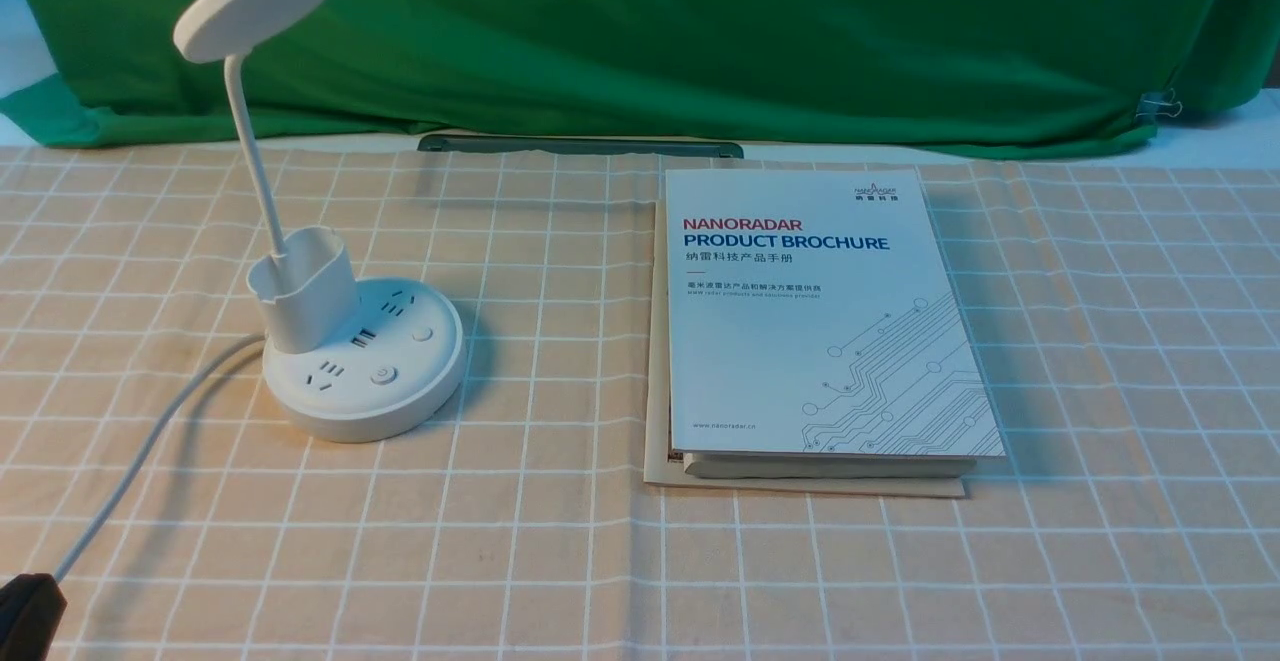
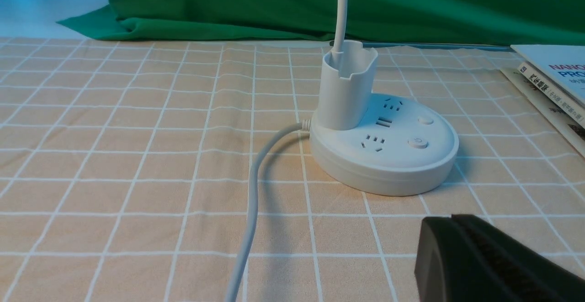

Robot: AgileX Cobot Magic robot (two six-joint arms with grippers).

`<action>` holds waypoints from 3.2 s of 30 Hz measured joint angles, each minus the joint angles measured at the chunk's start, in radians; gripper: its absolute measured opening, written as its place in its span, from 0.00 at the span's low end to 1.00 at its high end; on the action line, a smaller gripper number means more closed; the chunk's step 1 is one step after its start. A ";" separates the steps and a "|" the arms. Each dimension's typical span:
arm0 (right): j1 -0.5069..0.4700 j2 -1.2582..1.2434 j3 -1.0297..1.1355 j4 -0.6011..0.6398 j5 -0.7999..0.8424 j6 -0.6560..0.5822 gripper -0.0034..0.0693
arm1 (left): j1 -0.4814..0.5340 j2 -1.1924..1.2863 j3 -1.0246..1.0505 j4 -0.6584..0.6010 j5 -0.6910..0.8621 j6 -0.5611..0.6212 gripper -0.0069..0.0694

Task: Turn on the table lamp on the light coffee tablecloth with your hand.
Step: 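Press the power button on the lamp base to turn the lamp on with the left gripper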

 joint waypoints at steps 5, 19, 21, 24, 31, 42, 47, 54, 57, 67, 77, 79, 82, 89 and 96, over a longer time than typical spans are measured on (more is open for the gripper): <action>0.000 0.000 0.000 0.000 0.000 0.000 0.37 | 0.000 0.000 0.000 0.000 0.000 0.000 0.12; 0.000 0.000 0.000 0.000 0.001 0.000 0.37 | 0.000 0.000 0.000 0.000 -0.007 0.002 0.12; 0.000 0.000 0.000 0.000 0.001 0.000 0.37 | 0.000 0.000 0.000 0.000 -0.023 0.002 0.12; 0.000 0.000 0.000 0.000 0.000 0.000 0.37 | 0.000 0.000 0.000 0.000 -0.084 0.002 0.12; 0.000 0.000 0.000 0.000 0.000 0.000 0.37 | 0.000 0.000 0.000 0.001 -0.483 0.002 0.12; 0.000 0.000 0.000 0.000 0.000 0.000 0.37 | 0.000 -0.001 -0.002 0.080 -1.108 -0.067 0.12; 0.000 0.000 0.000 0.000 0.000 0.000 0.37 | 0.000 -0.004 -0.162 0.149 -0.969 -0.207 0.12; 0.000 0.000 0.000 0.000 0.000 0.000 0.37 | 0.000 0.206 -0.573 0.249 -0.109 -0.275 0.12; 0.000 0.000 0.000 0.000 0.000 0.000 0.37 | 0.000 0.332 -0.581 0.244 0.110 -0.281 0.12; 0.000 0.000 0.000 0.000 0.000 0.000 0.37 | 0.000 0.774 -0.574 -0.126 0.332 -0.220 0.12; 0.000 0.000 0.000 0.000 0.000 0.000 0.37 | 0.000 1.160 -0.627 -0.359 0.399 0.053 0.12; 0.000 0.000 0.000 0.000 0.000 0.000 0.37 | 0.000 1.189 -0.631 -0.361 0.402 0.060 0.12; 0.000 0.000 0.000 0.000 0.000 0.000 0.37 | 0.000 1.197 -0.635 -0.361 0.402 0.071 0.12; 0.000 0.000 0.000 0.000 0.000 0.000 0.38 | -0.002 1.200 -0.641 -0.394 0.402 0.082 0.12; 0.000 0.000 0.000 0.000 0.000 0.000 0.38 | -0.168 1.216 -0.641 -0.447 0.352 0.105 0.12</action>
